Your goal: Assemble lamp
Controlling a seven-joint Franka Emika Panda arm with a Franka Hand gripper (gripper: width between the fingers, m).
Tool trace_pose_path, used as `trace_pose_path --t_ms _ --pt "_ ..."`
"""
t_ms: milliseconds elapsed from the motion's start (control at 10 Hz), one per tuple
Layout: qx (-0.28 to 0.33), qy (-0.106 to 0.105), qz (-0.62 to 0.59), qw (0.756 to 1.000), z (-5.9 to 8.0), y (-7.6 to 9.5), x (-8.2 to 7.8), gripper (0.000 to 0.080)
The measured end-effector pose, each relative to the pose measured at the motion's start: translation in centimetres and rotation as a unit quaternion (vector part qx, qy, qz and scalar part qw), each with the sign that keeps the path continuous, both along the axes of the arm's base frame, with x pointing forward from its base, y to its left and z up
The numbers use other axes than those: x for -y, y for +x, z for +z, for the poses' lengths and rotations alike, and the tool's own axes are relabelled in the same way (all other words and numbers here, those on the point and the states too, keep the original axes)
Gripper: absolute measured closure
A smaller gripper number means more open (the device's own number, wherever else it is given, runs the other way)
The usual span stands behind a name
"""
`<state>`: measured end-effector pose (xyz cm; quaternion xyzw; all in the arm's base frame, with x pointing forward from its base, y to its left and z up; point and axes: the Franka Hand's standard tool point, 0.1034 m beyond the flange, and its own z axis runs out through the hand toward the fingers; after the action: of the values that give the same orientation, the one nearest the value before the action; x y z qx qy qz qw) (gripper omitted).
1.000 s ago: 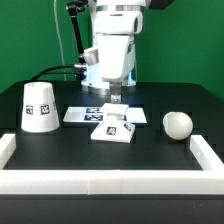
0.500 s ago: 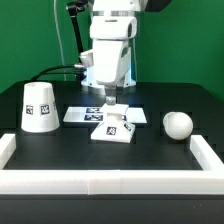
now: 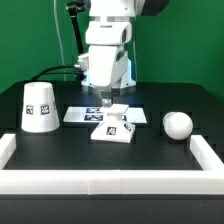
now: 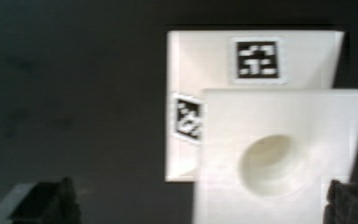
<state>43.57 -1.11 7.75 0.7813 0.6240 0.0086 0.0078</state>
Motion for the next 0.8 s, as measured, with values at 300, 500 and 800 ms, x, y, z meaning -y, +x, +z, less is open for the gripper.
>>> trace_pose_path --t_ms 300,500,800 --pt "-0.002 0.003 0.000 1.000 -1.2 -1.2 -0.2 0.0100" --pt "0.001 0.004 0.000 1.000 -1.8 -1.2 -0.3 0.0100" --pt "-0.005 0.008 -0.001 1.000 -3.1 -1.7 -0.3 0.0100"
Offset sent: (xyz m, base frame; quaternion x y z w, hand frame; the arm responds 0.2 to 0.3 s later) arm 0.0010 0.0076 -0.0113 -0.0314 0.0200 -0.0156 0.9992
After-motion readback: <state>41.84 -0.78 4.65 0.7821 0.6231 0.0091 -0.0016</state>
